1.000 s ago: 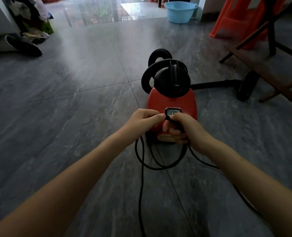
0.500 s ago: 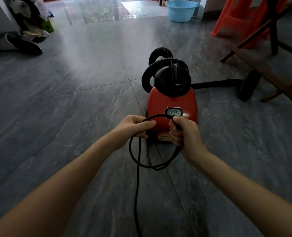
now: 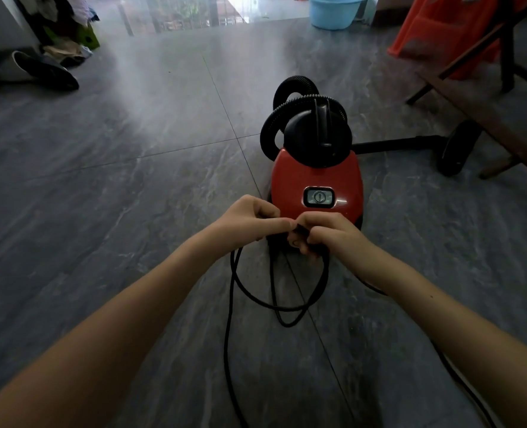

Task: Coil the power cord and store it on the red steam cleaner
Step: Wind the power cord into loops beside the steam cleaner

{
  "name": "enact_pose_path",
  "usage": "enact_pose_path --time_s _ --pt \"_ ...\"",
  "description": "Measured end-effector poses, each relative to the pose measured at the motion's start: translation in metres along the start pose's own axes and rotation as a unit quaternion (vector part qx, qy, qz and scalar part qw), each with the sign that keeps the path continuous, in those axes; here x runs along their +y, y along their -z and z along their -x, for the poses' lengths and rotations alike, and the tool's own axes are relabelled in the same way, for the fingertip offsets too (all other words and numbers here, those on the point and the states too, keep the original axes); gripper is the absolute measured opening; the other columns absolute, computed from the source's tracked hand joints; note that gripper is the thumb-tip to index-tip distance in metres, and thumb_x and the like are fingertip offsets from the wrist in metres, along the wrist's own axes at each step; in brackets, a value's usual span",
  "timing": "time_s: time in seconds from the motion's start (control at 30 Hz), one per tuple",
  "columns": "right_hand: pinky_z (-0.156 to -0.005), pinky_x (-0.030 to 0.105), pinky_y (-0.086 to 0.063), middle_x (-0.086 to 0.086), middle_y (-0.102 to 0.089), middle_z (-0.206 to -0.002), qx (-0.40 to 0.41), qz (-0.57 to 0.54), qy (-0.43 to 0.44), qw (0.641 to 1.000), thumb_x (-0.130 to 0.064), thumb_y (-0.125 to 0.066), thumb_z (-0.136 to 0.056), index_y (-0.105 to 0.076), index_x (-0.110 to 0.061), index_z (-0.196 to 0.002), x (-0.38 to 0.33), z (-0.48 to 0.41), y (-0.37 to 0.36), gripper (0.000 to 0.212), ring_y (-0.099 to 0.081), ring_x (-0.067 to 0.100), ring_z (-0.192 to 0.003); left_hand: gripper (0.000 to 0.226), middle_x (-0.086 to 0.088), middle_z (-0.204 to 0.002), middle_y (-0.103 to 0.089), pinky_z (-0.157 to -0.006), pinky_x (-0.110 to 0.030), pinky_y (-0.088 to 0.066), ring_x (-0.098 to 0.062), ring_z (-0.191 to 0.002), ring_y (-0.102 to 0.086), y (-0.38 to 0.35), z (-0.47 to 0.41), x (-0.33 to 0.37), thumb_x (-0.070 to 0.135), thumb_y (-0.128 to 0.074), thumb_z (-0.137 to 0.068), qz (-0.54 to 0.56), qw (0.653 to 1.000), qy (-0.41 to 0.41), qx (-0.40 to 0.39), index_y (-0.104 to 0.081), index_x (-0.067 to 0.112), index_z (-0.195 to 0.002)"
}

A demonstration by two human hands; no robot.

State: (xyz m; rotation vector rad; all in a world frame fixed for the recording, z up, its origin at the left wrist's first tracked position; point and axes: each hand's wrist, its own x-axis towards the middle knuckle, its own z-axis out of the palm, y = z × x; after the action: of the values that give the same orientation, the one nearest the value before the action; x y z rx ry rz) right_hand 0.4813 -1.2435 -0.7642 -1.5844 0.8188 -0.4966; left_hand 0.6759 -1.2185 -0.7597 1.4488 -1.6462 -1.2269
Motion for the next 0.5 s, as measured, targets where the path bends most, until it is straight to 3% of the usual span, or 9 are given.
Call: enact_pose_path --time_s 0.1,0.23,0.33,0.43,0.5 --pt "-0.061 0.024 -0.043 0.004 -0.056 -0.069 -0.009 0.075 0.022 0.997 -0.011 -0.056 -0.083 -0.064 -0.005 -0.084 -0.001 0.002 -0.005 0.01 -0.053 0.012 -0.063 0.048 -0.006 -0.052 -0.037 -0.048 -0.018 -0.028 -0.012 -0.048 -0.035 -0.002 -0.002 0.008 0.025 -0.07 -0.087 -0.015 0.999 -0.032 -0.02 -0.051 -0.012 -0.062" --pt "-0.061 0.03 -0.041 0.006 -0.05 -0.065 0.041 0.067 0.073 0.994 -0.003 -0.068 -0.085 -0.062 -0.004 -0.077 0.003 0.006 -0.001 0.01 -0.049 0.018 -0.062 0.059 -0.01 -0.058 -0.048 -0.052 -0.019 -0.036 -0.015 -0.053 -0.044 0.0 0.0 0.004 0.045 -0.071 -0.081 0.011 0.998 -0.035 -0.056 -0.059 -0.012 -0.07" --pt "-0.07 0.044 -0.054 0.023 -0.06 -0.07 0.079 0.004 0.082 0.993 -0.002 -0.069 -0.082 -0.066 -0.001 -0.08 0.001 0.007 0.003 0.004 -0.062 0.034 -0.068 0.054 -0.01 -0.062 -0.06 -0.062 -0.018 -0.044 -0.011 -0.057 -0.053 0.001 0.003 -0.011 0.052 -0.068 -0.079 0.016 0.997 -0.005 -0.071 -0.065 -0.001 -0.067" --pt "-0.065 0.02 -0.052 -0.002 -0.064 -0.067 0.105 -0.028 0.089 0.99 0.005 -0.066 -0.083 -0.065 0.0 -0.079 0.002 0.009 0.01 0.006 -0.064 0.009 -0.067 0.048 -0.003 -0.055 -0.052 -0.079 -0.03 -0.055 -0.011 -0.05 -0.053 0.002 0.007 -0.029 0.056 -0.061 -0.08 0.077 0.994 0.038 -0.073 -0.056 0.013 -0.059" --pt "-0.065 0.016 -0.05 -0.007 -0.063 -0.068 0.105 -0.032 0.087 0.99 -0.002 -0.066 -0.081 -0.065 0.0 -0.081 0.003 0.009 0.012 0.003 -0.063 0.005 -0.068 0.051 -0.002 -0.051 -0.036 -0.069 -0.029 -0.055 -0.012 -0.044 -0.039 0.005 0.01 -0.031 0.061 -0.053 -0.079 0.141 0.987 0.052 -0.057 -0.045 0.017 -0.054"
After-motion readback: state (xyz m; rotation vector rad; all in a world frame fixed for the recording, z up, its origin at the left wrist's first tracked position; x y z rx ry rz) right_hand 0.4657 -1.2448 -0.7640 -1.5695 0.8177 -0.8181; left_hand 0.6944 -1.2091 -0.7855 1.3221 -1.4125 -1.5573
